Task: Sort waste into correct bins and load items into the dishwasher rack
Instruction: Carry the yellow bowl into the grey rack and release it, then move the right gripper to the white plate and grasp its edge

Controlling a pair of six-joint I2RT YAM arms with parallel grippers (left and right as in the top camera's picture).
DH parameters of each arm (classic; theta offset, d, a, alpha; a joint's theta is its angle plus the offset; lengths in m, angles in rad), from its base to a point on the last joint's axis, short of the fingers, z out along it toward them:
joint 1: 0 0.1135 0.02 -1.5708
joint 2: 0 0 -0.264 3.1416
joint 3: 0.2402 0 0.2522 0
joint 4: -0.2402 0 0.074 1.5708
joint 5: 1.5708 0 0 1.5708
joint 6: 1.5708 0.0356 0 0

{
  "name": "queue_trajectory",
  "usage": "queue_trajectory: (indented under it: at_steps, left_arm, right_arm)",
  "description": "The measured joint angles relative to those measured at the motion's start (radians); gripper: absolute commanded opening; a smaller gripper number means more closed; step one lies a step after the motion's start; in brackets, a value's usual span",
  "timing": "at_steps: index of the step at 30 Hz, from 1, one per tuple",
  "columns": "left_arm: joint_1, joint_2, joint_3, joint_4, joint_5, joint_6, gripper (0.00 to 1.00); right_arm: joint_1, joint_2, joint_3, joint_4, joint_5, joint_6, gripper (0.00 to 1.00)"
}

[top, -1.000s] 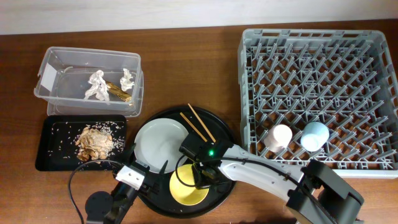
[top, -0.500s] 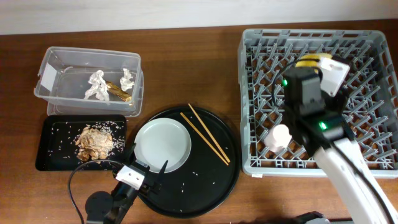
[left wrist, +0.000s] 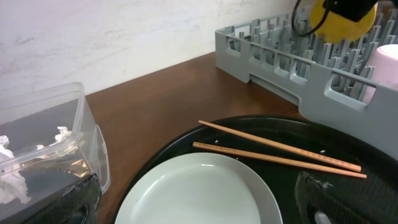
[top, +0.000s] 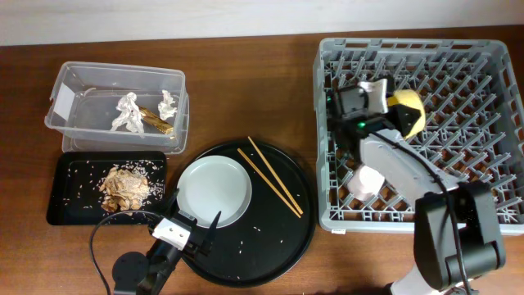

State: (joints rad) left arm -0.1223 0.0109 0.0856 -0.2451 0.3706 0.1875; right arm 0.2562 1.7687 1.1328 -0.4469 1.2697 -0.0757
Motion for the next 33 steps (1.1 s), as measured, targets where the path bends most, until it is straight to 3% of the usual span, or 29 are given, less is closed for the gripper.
queue_trajectory:
  at_steps: [3, 6, 7, 10, 12, 14, 17, 33]
  left_arm:
    - [0.000, 0.000, 0.000, 0.000, 0.000, 0.000, 0.99]
    - [0.000, -0.001, 0.000, 0.000, 0.000, 0.000, 0.99]
    - [0.000, 0.000, 0.000, 0.000, 0.000, 0.000, 0.99]
    - [0.000, -0.001, 0.000, 0.000, 0.000, 0.000, 0.99]
    - [0.000, -0.001, 0.000, 0.002, 0.000, 0.000, 0.99]
    - [0.000, -0.001, 0.000, 0.000, 0.000, 0.000, 0.99]
    - [0.000, -0.001, 0.000, 0.000, 0.000, 0.000, 0.99]
    - [0.000, -0.001, 0.000, 0.000, 0.000, 0.000, 0.99]
  right_arm:
    - [0.074, -0.001, -0.001, -0.068, -0.022, -0.003, 0.58]
    - [0.160, -0.106, 0.014, -0.129, -0.102, 0.013, 0.68]
    - [0.184, -0.163, 0.049, -0.171, -0.171, 0.014, 0.69]
    - [0.227, -0.284, 0.325, -0.523, -0.702, 0.119, 0.70]
    - [0.230, -0.291, 0.409, -0.613, -1.070, 0.167, 0.69]
    - [0.230, -0.291, 0.410, -0.668, -1.308, 0.224, 0.68]
    - [0.230, -0.291, 0.410, -0.724, -1.480, 0.263, 0.69]
    - [0.240, -0.291, 0.410, -0.735, -1.540, 0.281, 0.73]
